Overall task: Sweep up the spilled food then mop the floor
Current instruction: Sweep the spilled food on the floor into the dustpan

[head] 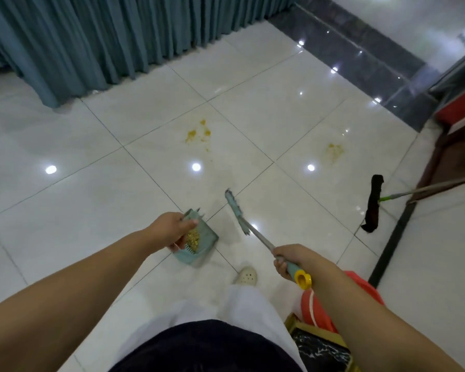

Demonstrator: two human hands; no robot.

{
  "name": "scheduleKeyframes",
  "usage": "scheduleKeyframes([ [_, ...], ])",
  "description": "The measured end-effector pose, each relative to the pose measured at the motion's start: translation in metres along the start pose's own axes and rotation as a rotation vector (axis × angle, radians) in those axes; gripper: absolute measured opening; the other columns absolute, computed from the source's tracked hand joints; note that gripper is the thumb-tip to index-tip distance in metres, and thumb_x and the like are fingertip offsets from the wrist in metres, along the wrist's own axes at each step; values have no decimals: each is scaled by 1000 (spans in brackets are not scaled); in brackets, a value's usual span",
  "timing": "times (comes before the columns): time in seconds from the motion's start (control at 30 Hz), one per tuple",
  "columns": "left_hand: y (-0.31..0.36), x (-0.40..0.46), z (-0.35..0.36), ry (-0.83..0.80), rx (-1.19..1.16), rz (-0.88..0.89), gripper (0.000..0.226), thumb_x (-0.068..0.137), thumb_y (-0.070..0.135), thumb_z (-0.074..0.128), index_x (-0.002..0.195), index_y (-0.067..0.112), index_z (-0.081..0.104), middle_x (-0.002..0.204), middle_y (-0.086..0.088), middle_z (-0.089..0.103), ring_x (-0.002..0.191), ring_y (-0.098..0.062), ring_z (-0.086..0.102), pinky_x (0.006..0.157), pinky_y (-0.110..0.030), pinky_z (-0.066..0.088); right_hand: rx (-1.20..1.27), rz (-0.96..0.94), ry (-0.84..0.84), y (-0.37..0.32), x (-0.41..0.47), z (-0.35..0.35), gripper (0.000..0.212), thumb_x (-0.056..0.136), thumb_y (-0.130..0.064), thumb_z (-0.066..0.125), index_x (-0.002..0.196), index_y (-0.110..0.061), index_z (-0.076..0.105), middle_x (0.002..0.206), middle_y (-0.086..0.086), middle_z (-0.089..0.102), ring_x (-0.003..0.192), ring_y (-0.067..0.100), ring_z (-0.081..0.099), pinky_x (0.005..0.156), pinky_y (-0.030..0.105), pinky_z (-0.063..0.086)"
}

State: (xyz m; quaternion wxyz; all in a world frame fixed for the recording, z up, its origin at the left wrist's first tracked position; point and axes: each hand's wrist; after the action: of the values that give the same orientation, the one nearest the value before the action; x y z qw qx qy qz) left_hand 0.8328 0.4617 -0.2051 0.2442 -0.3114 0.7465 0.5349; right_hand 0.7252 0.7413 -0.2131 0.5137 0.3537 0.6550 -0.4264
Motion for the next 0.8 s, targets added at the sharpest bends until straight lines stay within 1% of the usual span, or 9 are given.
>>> scheduleKeyframes([
  [0.07,21,12,4,-17,30,20,35,95,37,54,87,4,58,72,-10,60,52,-17,49,42,-22,38,44,-10,16,-4,7,-12,18,97,-12,52,83,-2,45,62,7,41,21,9,37,26,10,31],
  [0.1,33,19,7,-13,51,33,37,94,37,54,87,2,59,70,-10,58,49,-16,45,42,-22,36,72,-15,21,-7,10,-19,19,97,-12,51,83,-2,45,63,8,41,20,8,37,26,10,31],
  [0.17,57,34,13,-8,78,52,37,94,38,55,82,3,57,63,-7,53,46,-15,40,42,-22,32,147,-21,25,-17,16,-32,18,97,-11,51,83,-2,45,63,8,41,21,8,36,26,11,32],
  [0.23,83,51,19,-11,99,61,37,94,39,54,79,6,54,60,-6,49,45,-14,38,40,-22,31,235,-29,8,-30,26,-49,16,96,-10,51,83,-3,45,62,8,41,22,8,37,26,12,33],
  [0.3,111,70,26,-17,116,59,37,94,40,54,80,6,55,60,-5,48,46,-14,37,40,-22,31,341,-34,-5,-46,37,-69,15,95,-8,52,83,-4,44,56,9,43,23,9,38,26,13,34],
  [0.37,140,91,32,-26,126,55,37,94,40,53,80,6,55,61,-5,47,47,-14,36,42,-22,30,439,-31,-24,-63,47,-90,15,95,-7,51,82,-5,43,42,9,43,23,10,40,27,13,35],
  [0.43,171,113,39,-41,150,62,37,94,41,54,78,7,54,61,-5,47,47,-13,36,41,-22,30,518,-20,-36,-81,54,-112,17,96,-6,49,81,-5,41,35,8,42,22,11,40,26,12,35],
  [0.57,231,153,55,-85,186,85,37,94,41,54,77,7,54,60,-5,46,45,-13,35,39,-21,29,597,4,-14,-113,60,-156,19,97,-7,47,80,-5,41,33,8,41,21,11,39,25,12,34],
  [0.8,314,220,91,-157,268,158,42,95,43,50,76,6,54,58,-6,46,43,-14,34,37,-21,28,733,10,59,-157,76,-234,14,96,-6,48,83,-3,43,37,9,42,22,10,39,26,12,36],
])
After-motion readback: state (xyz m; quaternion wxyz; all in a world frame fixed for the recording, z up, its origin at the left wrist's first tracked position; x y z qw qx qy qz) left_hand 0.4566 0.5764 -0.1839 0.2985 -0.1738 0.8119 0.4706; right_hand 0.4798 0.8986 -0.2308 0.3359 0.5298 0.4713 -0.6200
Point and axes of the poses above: each hand's wrist, its own x-axis towards the middle knuckle, its own z-axis out of the palm, y = z × x
